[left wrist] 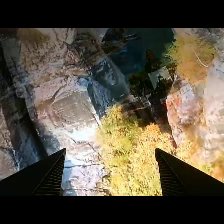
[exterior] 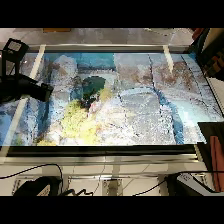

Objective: Fold the clothes and pants, and hang the long-sleeved shirts on hangers.

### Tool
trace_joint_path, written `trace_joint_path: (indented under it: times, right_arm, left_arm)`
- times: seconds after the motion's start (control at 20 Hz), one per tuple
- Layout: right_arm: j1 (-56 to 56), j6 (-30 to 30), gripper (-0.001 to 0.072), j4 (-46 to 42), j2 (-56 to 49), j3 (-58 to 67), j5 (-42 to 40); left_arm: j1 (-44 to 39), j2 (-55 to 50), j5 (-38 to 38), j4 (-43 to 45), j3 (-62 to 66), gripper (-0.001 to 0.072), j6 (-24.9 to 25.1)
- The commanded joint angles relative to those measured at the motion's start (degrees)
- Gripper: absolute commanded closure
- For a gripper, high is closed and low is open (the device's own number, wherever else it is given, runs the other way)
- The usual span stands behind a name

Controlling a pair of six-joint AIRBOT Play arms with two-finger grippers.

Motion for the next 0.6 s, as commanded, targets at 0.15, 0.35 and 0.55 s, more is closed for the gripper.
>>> trace_joint_path:
  times: [0.15, 0.35, 0.55]
  right_arm:
    - [40.52, -8.79, 0.0675, -4.24, 0.0, 0.0, -2.49]
    - [60.54, -10.73, 0.0675, -8.37, 0.02, 0.0, -2.29]
    - [71.65, -12.13, 0.0675, -16.98, 0.02, 0.0, -2.21]
  left_arm:
    - [0.04, 0.02, 0.0, 0.0, 0.07, 0.0099, 0.0]
    - [0.04, 0.02, 0.0, 0.0, 0.07, 0.0099, 0.0]
    - [0.04, 0.02, 0.0, 0.0, 0.07, 0.0099, 0.0]
